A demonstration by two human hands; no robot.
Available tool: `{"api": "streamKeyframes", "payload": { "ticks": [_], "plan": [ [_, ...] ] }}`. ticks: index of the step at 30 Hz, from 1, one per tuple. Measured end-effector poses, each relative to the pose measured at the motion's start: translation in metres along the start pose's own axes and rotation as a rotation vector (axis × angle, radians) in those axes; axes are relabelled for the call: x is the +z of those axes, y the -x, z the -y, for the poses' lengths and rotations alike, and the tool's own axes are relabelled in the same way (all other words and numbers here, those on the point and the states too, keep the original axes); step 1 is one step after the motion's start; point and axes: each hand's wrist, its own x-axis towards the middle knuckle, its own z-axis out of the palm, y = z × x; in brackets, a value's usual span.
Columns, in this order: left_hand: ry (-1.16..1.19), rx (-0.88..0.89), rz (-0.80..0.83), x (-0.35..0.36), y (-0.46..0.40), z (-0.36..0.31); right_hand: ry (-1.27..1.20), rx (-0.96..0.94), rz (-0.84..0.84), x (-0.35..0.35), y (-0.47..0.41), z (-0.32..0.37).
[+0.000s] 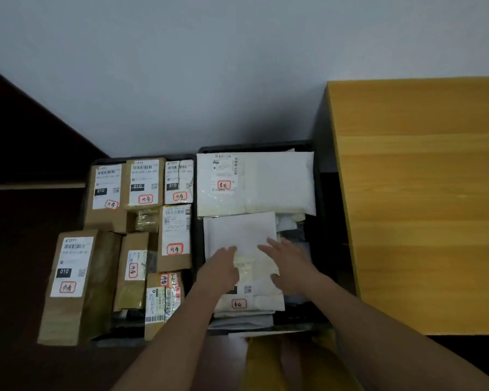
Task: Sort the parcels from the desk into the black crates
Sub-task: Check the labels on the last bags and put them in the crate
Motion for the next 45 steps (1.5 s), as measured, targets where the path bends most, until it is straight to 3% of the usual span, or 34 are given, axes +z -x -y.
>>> {"api": "streamKeyframes", "payload": {
  "ticks": [6,14,19,27,37,45],
  "plan": [
    [-0.264,0.024,-0.112,-0.013,0.015,-0.082,-0.016,0.058,-0.218,-0.040,0.067,-0.036],
    [-0.493,0.134,-0.302,0.019,0.044,-0.249,0.004,0.213,-0.449,-0.069,0.189,-0.160],
    [-0.547,0.265,-0.262,0.070,0.063,-0.381,-0.022,0.349,-0.565,-0.062,0.284,-0.265],
    [-0.682,0.512,-0.261,0.158,0.088,-0.556,-0.156,0.627,-0.616,-0.056,0.418,-0.412],
    [-0.784,0.581,-0.286,0.142,0.052,-0.678,-0.290,0.739,-0.627,-0.092,0.454,-0.504],
    [-0.752,0.626,-0.309,0.119,-0.012,-0.781,-0.313,0.825,-0.727,-0.163,0.460,-0.603]
  ]
}}
